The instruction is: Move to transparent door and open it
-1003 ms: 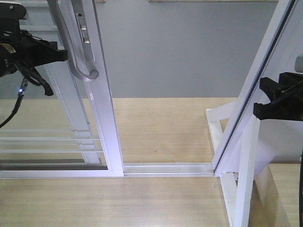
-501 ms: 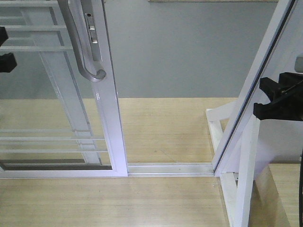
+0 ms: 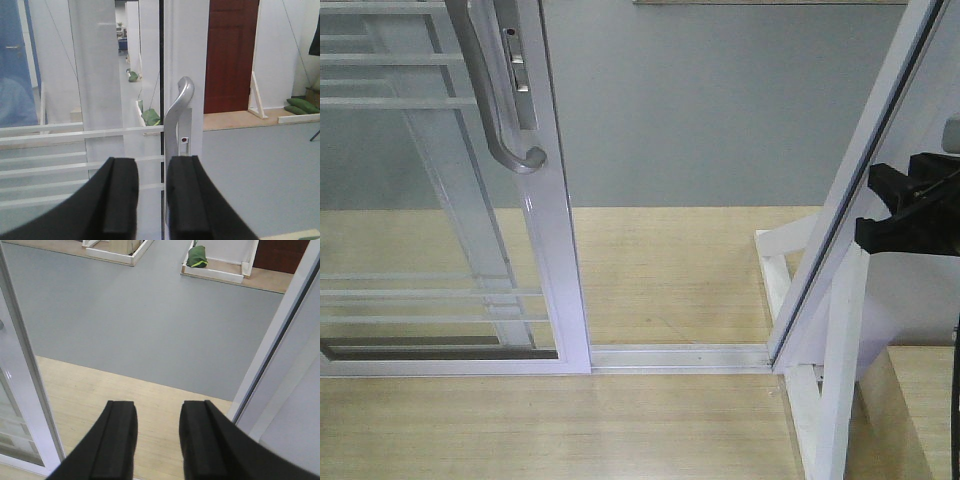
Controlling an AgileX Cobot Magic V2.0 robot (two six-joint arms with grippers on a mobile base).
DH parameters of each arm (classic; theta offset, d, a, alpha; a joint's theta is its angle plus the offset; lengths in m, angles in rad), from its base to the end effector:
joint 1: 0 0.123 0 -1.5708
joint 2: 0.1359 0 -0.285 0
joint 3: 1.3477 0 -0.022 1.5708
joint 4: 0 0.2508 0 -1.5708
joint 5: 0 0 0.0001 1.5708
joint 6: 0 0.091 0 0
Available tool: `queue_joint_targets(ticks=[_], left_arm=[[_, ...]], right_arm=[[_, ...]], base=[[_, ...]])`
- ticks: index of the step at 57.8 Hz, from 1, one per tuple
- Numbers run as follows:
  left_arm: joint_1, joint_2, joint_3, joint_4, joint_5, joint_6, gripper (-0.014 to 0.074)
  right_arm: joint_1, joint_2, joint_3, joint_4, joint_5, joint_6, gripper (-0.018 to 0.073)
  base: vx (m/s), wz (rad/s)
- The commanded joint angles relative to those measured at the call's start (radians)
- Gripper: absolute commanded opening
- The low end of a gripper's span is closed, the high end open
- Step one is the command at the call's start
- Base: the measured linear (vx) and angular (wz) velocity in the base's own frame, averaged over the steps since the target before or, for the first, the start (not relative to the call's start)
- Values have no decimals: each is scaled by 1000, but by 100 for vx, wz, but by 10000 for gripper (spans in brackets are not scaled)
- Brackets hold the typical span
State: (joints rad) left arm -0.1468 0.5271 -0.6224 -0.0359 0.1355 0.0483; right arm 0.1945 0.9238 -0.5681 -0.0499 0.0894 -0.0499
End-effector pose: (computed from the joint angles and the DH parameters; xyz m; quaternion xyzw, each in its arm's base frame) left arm 0.1077 -0.0164 0.3697 0.0567 0.6879 -0.0501 0.7218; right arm 0.1899 0.0370 0.2943 -0.1191 0.8130 0.0252 0.5694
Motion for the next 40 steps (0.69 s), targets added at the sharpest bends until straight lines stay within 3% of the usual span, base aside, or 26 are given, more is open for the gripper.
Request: queue_joint_targets(ticks=[1, 9, 18, 29, 40], left_arm=[[-3, -47, 4, -10, -57, -8, 196], [-3, -197, 130, 9, -60, -13, -9], [-3, -381, 294, 85, -61, -13, -6], [-3, -553, 518, 87, -110, -13, -6], [-3, -548, 684, 66, -197, -13, -6]], right_arm=[[-7, -11, -28, -4, -72, -6, 302], [-7, -11, -28, -4, -72, -6, 302], [-7, -11, -28, -4, -72, -6, 302], [-7, -11, -28, -4, -72, -6, 302], [-7, -11, -28, -4, -71, -6, 302]], base=[[0, 0], [0, 0], [0, 0], [0, 0], [0, 0]])
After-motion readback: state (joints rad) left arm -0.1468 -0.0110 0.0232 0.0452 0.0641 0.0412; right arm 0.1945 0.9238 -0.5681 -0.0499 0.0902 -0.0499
